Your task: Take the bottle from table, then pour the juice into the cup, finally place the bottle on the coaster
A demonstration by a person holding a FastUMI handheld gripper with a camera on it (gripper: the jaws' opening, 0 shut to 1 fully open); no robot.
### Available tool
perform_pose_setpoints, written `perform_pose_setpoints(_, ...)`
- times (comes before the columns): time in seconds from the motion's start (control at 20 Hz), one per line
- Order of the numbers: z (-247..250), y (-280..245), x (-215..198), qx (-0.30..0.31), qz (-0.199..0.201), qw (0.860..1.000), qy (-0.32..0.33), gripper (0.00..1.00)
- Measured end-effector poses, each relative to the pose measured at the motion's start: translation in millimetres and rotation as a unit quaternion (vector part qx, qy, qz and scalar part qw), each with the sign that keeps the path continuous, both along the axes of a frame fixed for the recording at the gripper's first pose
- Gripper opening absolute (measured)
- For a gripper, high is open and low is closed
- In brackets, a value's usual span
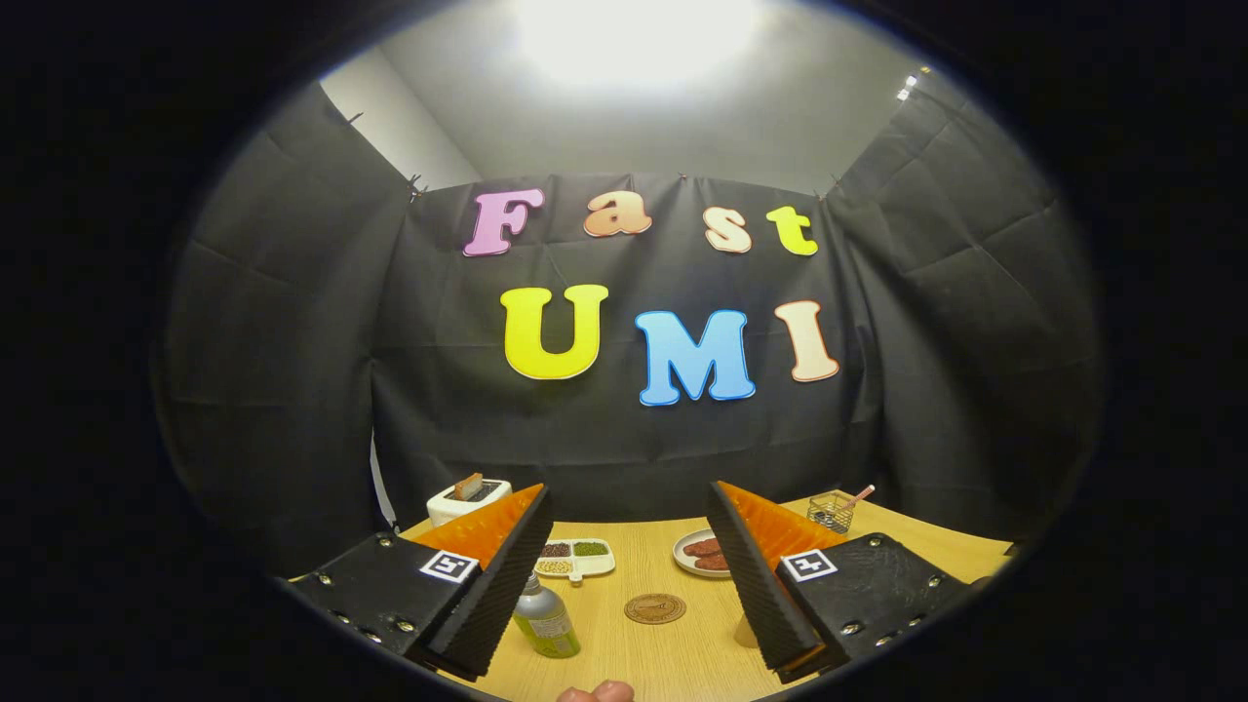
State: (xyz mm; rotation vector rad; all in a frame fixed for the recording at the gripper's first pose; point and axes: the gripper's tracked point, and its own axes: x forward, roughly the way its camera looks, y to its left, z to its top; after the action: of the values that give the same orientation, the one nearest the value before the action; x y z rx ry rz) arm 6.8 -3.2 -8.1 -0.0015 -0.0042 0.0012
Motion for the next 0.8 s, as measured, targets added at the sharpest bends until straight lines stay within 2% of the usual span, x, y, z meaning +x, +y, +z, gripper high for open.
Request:
perform_pose_setpoints(0.4, -8, 19, 12, -0.007, 0.017, 1.0, -0.007, 0.97)
perform_pose_setpoints(0.8, -49, 48, 31, -0.025, 0.028, 0.999, 0.021, 0.97)
